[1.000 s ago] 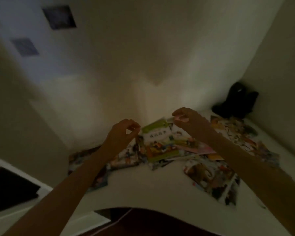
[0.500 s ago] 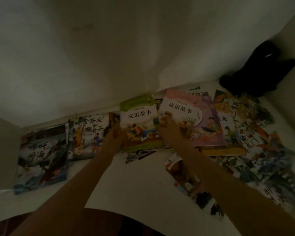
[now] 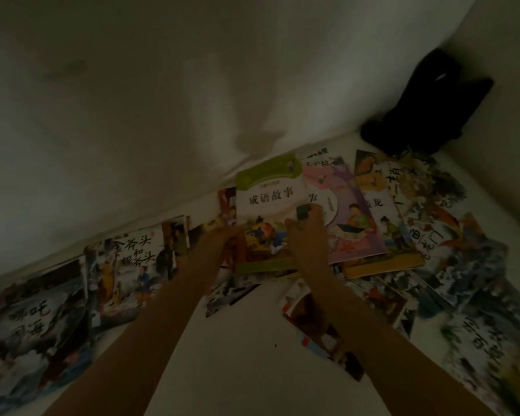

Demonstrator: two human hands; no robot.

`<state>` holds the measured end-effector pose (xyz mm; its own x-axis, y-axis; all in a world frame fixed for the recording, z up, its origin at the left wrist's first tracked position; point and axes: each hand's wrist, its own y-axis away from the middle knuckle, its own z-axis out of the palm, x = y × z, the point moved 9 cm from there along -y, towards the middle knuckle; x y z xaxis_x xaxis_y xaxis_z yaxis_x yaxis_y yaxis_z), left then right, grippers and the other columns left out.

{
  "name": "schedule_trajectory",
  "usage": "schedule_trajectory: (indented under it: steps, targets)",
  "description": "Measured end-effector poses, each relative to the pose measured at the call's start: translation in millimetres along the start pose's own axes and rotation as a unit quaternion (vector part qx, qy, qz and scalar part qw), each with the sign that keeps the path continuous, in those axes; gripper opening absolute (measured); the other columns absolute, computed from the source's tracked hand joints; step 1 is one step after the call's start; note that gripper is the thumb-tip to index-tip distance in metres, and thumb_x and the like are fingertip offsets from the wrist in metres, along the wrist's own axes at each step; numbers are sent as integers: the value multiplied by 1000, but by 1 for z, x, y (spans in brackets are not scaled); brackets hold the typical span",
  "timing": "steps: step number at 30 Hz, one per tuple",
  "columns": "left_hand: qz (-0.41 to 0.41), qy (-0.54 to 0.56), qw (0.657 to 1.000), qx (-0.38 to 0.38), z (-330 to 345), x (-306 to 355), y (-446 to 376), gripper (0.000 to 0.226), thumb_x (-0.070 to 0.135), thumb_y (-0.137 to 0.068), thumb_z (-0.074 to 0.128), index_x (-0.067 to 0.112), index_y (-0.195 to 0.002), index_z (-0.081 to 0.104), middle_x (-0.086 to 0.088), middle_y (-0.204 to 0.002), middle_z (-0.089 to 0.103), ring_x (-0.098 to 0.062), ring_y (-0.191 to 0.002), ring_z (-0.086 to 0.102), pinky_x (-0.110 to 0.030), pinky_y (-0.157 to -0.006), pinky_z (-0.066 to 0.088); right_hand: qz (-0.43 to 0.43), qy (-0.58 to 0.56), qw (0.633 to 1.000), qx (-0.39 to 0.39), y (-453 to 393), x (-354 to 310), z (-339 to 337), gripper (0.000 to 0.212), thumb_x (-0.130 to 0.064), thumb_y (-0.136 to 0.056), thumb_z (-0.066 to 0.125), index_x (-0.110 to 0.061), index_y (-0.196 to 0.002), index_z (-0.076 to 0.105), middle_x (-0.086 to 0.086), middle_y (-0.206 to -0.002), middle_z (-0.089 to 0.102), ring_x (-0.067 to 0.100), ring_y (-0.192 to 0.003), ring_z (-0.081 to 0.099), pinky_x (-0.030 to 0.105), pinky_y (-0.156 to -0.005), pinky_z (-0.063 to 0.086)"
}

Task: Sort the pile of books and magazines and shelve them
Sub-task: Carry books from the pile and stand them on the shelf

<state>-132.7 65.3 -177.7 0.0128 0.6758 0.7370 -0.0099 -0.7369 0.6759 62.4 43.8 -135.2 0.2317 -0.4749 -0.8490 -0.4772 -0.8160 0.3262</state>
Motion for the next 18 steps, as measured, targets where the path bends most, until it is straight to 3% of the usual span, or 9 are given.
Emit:
schedule_trajectory:
  steps: [3, 4, 6, 7, 9, 12, 15, 18]
  targets:
    - [44, -79, 996, -3, 31, 13, -12, 37, 22, -82, 68, 2, -113, 59, -17, -115, 62, -32, -101, 61, -42, -85, 52, 41, 112, 992, 43, -13, 22, -28, 40, -17, -91, 57, -4, -125, 39, 20, -121, 49, 33, -100, 52, 40, -78, 46]
    - [63, -122, 990, 10, 34, 14, -17, 41, 27, -78, 70, 3, -110, 59, -18, -115, 61, -32, -100, 61, -39, -83, 53, 59, 163, 984, 46, -17, 33, -32, 43, -22, -90, 60, -4, -124, 41, 23, -133, 39, 37, -113, 44, 44, -87, 44]
    - [92, -219, 971, 23, 43, 17, -17, 29, 25, -78, 69, 9, -100, 58, -8, -111, 57, -21, -92, 57, -21, -74, 50, 90, 199, 975, 41, -17, 45, -34, 46, -29, -88, 61, -5, -122, 42, 21, -145, 20, 42, -126, 30, 49, -100, 37]
    - [106, -251, 962, 25, 48, 17, -18, 22, 18, -82, 66, 10, -100, 57, -4, -109, 53, -17, -90, 54, -16, -74, 48, 97, 175, 979, 38, -18, 46, -33, 47, -28, -88, 61, -5, -124, 41, 20, -145, 19, 42, -127, 31, 48, -100, 38]
    - [111, -249, 962, 21, 57, 13, -22, 32, 9, -84, 63, 4, -115, 54, -6, -108, 53, -21, -95, 54, -27, -82, 50, 109, 79, 990, 38, -19, 43, -30, 56, -25, -88, 62, -6, -133, 34, 17, -143, 26, 40, -124, 39, 42, -95, 41]
    - [79, -169, 982, 31, 50, 11, -18, 44, 14, -85, 65, 4, -126, 52, -10, -116, 60, -23, -97, 59, -31, -74, 52, 158, -13, 987, 30, -26, 44, -29, 63, -25, -92, 57, -5, -141, 23, 19, -142, 34, 37, -122, 44, 43, -98, 43]
    - [73, -150, 984, 56, 27, 2, -20, 63, 35, -77, 72, 10, -129, 47, -6, -122, 58, -24, -104, 59, -41, -86, 52, 117, 58, 991, -18, -28, 39, -20, 47, -22, -94, 53, -6, -135, 37, 19, -129, 48, 34, -108, 53, 47, -92, 48]
    - [94, -200, 969, 113, 4, -4, -17, 72, 44, -70, 74, 4, -123, 46, -13, -126, 51, -30, -111, 54, -47, -90, 49, 66, 172, 982, -42, -22, 33, -3, 44, -28, -92, 56, -9, -130, 43, 17, -128, 48, 34, -111, 50, 44, -93, 46]
